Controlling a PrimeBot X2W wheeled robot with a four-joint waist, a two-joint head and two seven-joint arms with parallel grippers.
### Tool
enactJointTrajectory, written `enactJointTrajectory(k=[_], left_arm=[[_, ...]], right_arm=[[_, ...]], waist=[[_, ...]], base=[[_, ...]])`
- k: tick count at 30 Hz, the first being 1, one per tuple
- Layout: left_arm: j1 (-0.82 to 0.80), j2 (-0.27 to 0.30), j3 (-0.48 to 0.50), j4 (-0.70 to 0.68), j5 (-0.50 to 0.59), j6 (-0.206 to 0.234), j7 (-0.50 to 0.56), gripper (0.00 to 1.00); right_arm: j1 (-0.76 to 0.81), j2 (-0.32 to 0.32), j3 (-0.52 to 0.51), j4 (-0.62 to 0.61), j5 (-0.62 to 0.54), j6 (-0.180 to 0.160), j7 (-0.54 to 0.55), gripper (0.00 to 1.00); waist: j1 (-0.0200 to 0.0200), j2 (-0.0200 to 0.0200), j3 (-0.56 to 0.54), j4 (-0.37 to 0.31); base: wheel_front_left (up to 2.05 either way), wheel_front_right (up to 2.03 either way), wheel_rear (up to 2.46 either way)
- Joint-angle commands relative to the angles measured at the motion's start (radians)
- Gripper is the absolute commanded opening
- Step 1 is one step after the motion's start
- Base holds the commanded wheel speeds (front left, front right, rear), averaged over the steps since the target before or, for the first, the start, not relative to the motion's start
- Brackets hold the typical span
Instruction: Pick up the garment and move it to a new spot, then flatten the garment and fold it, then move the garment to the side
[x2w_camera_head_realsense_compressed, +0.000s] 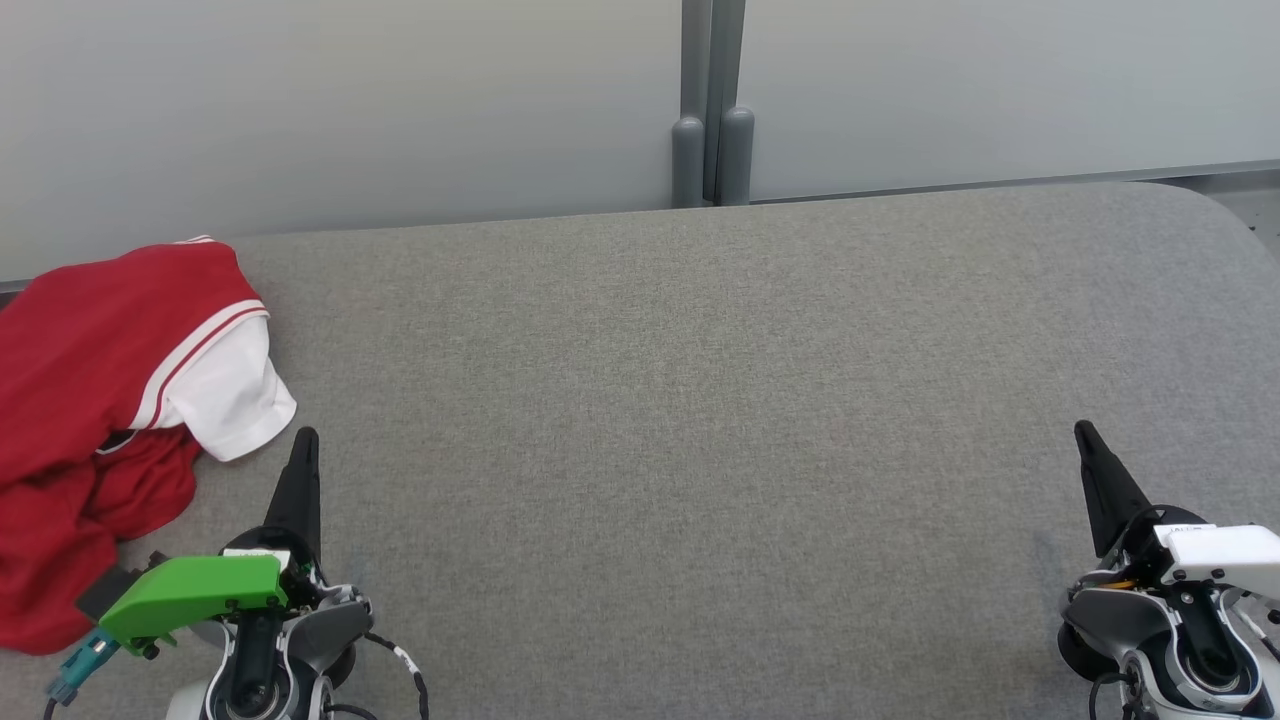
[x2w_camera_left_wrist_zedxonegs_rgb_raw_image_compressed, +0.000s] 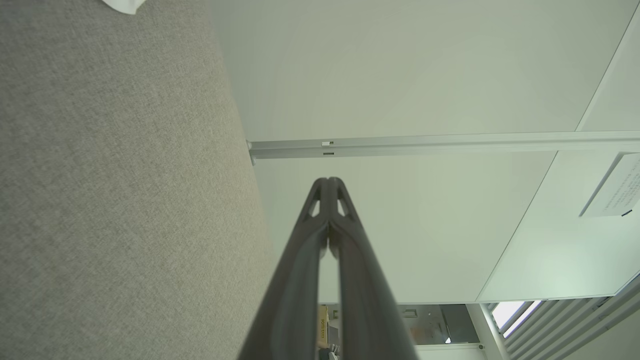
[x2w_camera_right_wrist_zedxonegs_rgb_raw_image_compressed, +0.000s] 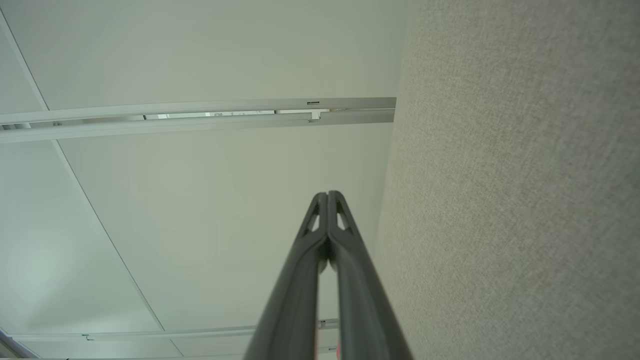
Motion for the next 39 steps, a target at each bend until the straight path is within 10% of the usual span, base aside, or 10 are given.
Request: enactJointTrajectory(k=[1, 30, 31, 39], left_arm=[[-0.008, 0.0, 0.0, 0.0, 0.005, -0.002, -0.002, 0.0], [-0.008, 0.0, 0.0, 0.0, 0.005, -0.002, -0.002, 0.0], [0.001, 0.0, 0.0, 0.003, 0.0, 0.0, 0.0, 1.0], [0.045, -0.003, -0.013, 0.023, 0.01, 0.003, -0.014, 1.0]], right_arm=[[-0.009, -0.001, -0.003, 0.001, -0.004, 0.001, 0.002, 0.0], [-0.009, -0.001, -0.003, 0.001, -0.004, 0.001, 0.002, 0.0], [0.002, 0.001, 0.001, 0.003, 0.0, 0.0, 0.0, 1.0], [0.038, 0.014, 0.021, 0.03, -0.006, 0.0, -0.02, 1.0]], waist=[[0.0, 0.0101, 0.0, 0.0], [0.0, 0.0101, 0.0, 0.0], [0.0, 0.0, 0.0, 0.0], [0.0, 0.0003, 0.0, 0.0]], base=[[0.0, 0.0, 0.0], [0.0, 0.0, 0.0], [0.0, 0.0, 0.0], [0.0, 0.0, 0.0]])
